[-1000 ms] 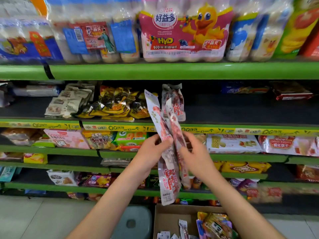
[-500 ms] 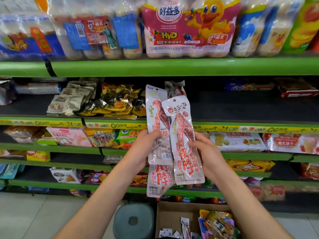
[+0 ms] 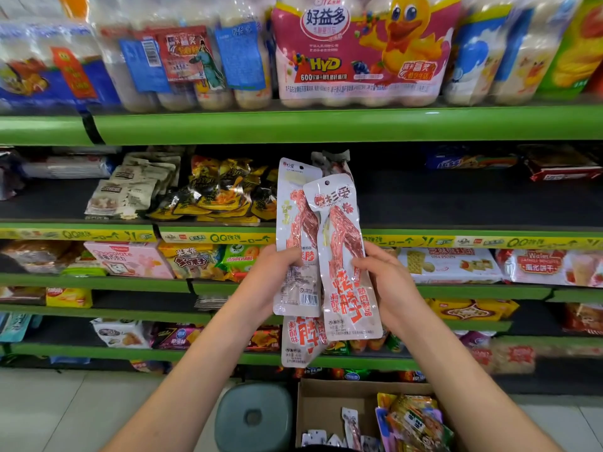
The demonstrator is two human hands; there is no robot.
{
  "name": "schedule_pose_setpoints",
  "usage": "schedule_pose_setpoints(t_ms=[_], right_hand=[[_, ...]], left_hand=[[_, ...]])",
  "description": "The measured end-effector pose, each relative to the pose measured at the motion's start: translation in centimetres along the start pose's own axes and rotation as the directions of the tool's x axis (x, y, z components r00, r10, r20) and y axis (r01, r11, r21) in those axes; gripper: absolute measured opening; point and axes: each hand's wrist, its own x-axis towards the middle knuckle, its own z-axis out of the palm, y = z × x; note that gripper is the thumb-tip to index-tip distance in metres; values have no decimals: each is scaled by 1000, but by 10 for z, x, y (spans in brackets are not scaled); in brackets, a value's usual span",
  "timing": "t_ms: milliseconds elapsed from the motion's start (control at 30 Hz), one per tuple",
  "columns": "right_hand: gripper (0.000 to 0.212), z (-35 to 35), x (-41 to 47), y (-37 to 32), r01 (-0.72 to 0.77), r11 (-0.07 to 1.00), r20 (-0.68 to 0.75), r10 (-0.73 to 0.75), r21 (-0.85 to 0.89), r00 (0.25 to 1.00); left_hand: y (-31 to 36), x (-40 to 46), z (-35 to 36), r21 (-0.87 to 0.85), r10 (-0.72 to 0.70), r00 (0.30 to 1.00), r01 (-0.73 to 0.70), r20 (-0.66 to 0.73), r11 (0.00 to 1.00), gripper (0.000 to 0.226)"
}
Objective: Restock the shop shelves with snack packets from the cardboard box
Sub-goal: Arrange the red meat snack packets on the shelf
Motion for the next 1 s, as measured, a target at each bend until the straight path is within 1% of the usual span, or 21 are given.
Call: schedule_pose_setpoints(t_ms=[67, 167, 233, 333, 467, 500, 600, 700, 733, 833, 867, 933, 1000], right_hand=[[39, 1, 0, -1, 1, 1000, -7, -1, 1, 1000], [39, 2, 1, -3, 0, 1000, -13, 0, 5, 1000], [40, 3, 1, -4, 0, 1000, -20, 0, 12, 1000], [40, 4, 1, -4, 1, 1000, -22, -1, 21, 1000], [39, 5, 0, -5, 2, 1000, -22, -2, 15, 1000], [39, 5, 0, -5, 4, 1000, -25, -4, 14, 1000], [39, 8, 1, -4, 8, 1000, -31, -8, 13, 999], [35, 9, 2, -5, 1, 999, -37, 0, 32, 999], [32, 9, 2, -5, -4, 999, -39, 5, 41, 999], [25, 8, 4, -5, -14, 998, -63, 19, 69, 998], [25, 7, 5, -5, -15, 997, -77, 21, 72, 997], [24, 7, 6, -4, -18, 997, -103, 26, 71, 994], [20, 6, 6, -3, -21, 997, -124, 31, 80, 992]], left_hand=[[2, -1, 0, 0, 13, 1000, -13, 29, 1000, 17], [2, -1, -1, -15, 21, 997, -20, 79, 1000, 26], [1, -1, -2, 2, 42, 994, -42, 101, 999, 23], [1, -3, -3, 49, 71, 990, -77, 122, 996, 25], [2, -3, -5, 54, 39, 993, -45, 116, 998, 32], [0, -2, -6, 52, 30, 994, -36, 107, 998, 31], [-1, 0, -8, 42, 16, 999, -17, 33, 999, 28], [1, 0, -6, 50, -21, 1000, 21, -2, 999, 27], [3, -1, -5, 50, -26, 1000, 25, 2, 998, 32], [5, -2, -1, 4, -57, 998, 57, -11, 998, 74], [5, -1, -1, -1, -54, 998, 54, -17, 999, 76], [6, -2, 0, 12, -32, 999, 33, -19, 999, 69], [5, -1, 1, 32, -29, 999, 30, -17, 999, 79]])
